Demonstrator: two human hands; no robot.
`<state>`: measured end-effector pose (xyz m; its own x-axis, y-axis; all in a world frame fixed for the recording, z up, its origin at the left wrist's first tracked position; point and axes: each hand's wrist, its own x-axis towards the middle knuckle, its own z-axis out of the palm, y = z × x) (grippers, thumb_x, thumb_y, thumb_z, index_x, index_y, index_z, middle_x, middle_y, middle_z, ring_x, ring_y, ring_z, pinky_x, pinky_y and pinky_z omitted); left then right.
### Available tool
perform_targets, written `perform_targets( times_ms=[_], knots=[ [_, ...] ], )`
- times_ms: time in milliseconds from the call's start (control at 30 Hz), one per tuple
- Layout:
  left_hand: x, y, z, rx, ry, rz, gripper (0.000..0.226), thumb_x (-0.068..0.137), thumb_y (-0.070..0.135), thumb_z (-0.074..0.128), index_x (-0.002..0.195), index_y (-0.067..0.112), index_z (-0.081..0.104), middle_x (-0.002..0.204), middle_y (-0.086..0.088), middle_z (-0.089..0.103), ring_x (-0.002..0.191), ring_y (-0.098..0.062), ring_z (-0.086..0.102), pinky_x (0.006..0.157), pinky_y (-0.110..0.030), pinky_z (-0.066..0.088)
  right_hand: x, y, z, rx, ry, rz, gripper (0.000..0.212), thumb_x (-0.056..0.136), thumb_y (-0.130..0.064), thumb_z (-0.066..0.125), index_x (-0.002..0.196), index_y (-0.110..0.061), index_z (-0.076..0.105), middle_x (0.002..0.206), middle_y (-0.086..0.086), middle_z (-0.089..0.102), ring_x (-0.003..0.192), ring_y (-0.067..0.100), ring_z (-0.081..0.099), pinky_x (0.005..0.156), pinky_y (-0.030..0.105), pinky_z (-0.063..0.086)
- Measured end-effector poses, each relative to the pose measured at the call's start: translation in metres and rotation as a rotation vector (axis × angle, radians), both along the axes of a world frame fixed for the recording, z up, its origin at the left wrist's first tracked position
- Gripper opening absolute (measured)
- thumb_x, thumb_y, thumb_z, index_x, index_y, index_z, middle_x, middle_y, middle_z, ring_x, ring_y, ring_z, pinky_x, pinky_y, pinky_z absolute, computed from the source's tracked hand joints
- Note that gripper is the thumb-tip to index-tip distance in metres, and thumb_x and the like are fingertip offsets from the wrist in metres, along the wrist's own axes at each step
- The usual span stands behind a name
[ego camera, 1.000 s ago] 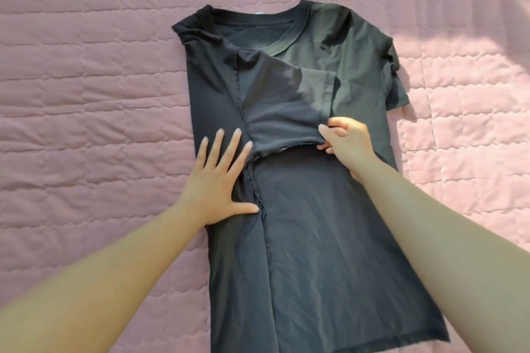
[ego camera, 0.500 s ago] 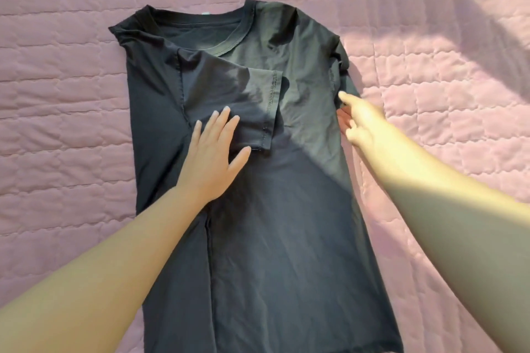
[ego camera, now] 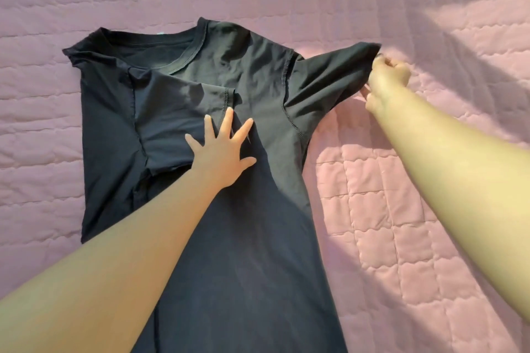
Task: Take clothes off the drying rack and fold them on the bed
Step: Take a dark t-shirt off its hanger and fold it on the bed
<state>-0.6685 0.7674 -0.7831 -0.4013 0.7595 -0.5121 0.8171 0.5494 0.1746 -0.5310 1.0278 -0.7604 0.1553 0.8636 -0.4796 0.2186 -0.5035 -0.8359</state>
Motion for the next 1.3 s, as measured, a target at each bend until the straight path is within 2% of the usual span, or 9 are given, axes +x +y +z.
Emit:
perform_targets(
  times_ms=[100, 333, 433, 600, 733, 1000, 1167, 1233, 1300],
  knots=[
    [0.005, 0.007, 0.001, -0.045, 0.012, 0.024, 0.08, 0.093, 0.059, 0.045, 0.151, 0.045, -0.008, 0.159, 0.003, -0.023, 0.145, -0.042, -0.015, 0.107, -0.074, 0.01, 0.021, -0.008, -0.016, -0.298, -0.003, 0.181, 0.083, 0.051, -0.069, 0.079, 0.118, -0.025, 0.061, 0.107, -0.004, 0.069, 0.093, 0.016, 0.068, 0.081, 0.034, 0.056],
    [0.017, 0.021, -0.004, -0.021, 0.007, 0.031, 0.093, 0.08, 0.071, 0.054, 0.148, 0.051, -0.007, 0.16, 0.005, -0.019, 0.144, -0.044, -0.014, 0.106, -0.074, 0.011, 0.018, -0.055, -0.015, -0.273, 0.206, 0.531, 0.021, 0.08, -0.025, 0.077, 0.095, -0.017, 0.065, 0.082, -0.006, 0.07, 0.067, 0.005, 0.064, 0.064, 0.021, 0.052],
    [0.02, 0.024, -0.006, -0.023, 0.005, 0.048, 0.097, 0.076, 0.073, 0.056, 0.147, 0.053, -0.007, 0.16, 0.005, -0.017, 0.144, -0.044, -0.013, 0.106, -0.075, 0.013, 0.03, -0.052, -0.015, -0.166, 0.29, 0.34, 0.015, 0.086, -0.02, 0.07, 0.099, -0.015, 0.066, 0.099, 0.002, 0.072, 0.092, 0.017, 0.068, 0.083, 0.033, 0.056],
    [0.02, 0.028, -0.004, -0.065, 0.0, 0.042, 0.101, 0.073, 0.078, 0.055, 0.147, 0.053, -0.01, 0.16, 0.003, -0.02, 0.144, -0.044, -0.015, 0.106, -0.075, 0.011, 0.066, -0.057, -0.02, -0.335, 0.21, 0.378, 0.051, 0.07, -0.05, 0.079, 0.109, -0.018, 0.068, 0.099, 0.0, 0.074, 0.087, 0.016, 0.069, 0.069, 0.026, 0.051],
    [0.016, 0.027, -0.004, -0.111, -0.032, -0.001, 0.118, 0.06, 0.085, 0.059, 0.144, 0.054, -0.018, 0.158, 0.004, -0.027, 0.143, -0.046, -0.018, 0.106, -0.075, 0.012, 0.073, -0.056, -0.018, -0.329, 0.052, 0.37, 0.024, 0.076, -0.018, 0.078, 0.096, -0.013, 0.068, 0.087, 0.005, 0.072, 0.076, 0.02, 0.066, 0.059, 0.025, 0.051],
    [-0.003, 0.02, 0.009, -0.091, -0.218, -0.031, 0.118, 0.061, 0.065, 0.077, 0.148, 0.053, -0.001, 0.158, 0.011, -0.023, 0.145, -0.038, -0.017, 0.109, -0.07, 0.013, 0.04, -0.063, 0.021, -0.501, 0.745, 0.214, 0.019, 0.071, -0.003, 0.058, 0.088, -0.011, 0.061, 0.087, 0.005, 0.061, 0.074, 0.021, 0.062, 0.073, 0.027, 0.05],
    [-0.037, 0.005, 0.037, 0.354, -0.698, 0.61, 0.049, 0.086, 0.043, 0.066, 0.133, 0.033, 0.054, 0.141, 0.011, 0.048, 0.129, -0.008, 0.045, 0.103, -0.029, 0.035, -0.025, -0.09, 0.08, -0.477, 0.769, 0.616, 0.013, 0.077, -0.002, 0.05, 0.069, -0.012, 0.051, 0.068, 0.003, 0.049, 0.059, 0.017, 0.049, 0.06, 0.027, 0.043],
    [-0.06, -0.005, 0.049, 0.417, -0.993, 1.01, 0.042, 0.091, 0.048, 0.055, 0.127, 0.028, 0.059, 0.128, 0.004, 0.063, 0.116, -0.015, 0.059, 0.101, -0.035, 0.041, -0.071, -0.122, 0.095, -0.457, 0.692, 0.736, 0.024, 0.079, 0.002, 0.048, 0.061, -0.015, 0.044, 0.053, -0.001, 0.041, 0.046, 0.013, 0.04, 0.046, 0.023, 0.036],
    [-0.086, -0.024, 0.053, 0.514, -1.233, 1.289, 0.053, 0.09, 0.058, 0.047, 0.126, 0.02, 0.06, 0.122, -0.005, 0.067, 0.112, -0.024, 0.064, 0.102, -0.045, 0.043, -0.114, -0.16, 0.093, -0.417, 0.616, 0.863, 0.025, 0.073, 0.002, 0.057, 0.095, -0.009, 0.058, 0.055, 0.001, 0.049, 0.045, 0.012, 0.046, 0.045, 0.023, 0.037]
  ],
)
